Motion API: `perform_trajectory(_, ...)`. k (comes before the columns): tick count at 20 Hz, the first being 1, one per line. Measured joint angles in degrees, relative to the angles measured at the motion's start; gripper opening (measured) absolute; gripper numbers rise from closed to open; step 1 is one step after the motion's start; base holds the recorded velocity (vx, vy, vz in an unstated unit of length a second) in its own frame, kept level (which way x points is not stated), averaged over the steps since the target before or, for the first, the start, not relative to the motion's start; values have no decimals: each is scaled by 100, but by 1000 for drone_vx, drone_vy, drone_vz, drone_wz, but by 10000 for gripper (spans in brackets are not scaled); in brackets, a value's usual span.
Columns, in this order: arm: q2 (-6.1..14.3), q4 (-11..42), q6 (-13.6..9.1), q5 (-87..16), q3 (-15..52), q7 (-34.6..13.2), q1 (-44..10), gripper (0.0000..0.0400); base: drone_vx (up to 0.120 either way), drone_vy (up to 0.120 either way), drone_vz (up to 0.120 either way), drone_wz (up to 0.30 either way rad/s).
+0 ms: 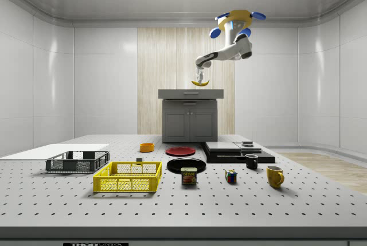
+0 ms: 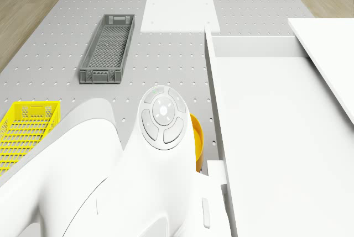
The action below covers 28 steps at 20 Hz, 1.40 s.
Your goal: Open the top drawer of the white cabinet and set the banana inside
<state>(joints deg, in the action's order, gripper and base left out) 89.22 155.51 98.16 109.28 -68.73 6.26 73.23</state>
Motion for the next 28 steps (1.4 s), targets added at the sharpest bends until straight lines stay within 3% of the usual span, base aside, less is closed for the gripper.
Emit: perform_trajectory(28, 14, -1, 13, -6, 0, 4, 6, 193, 0, -120, 7, 0)
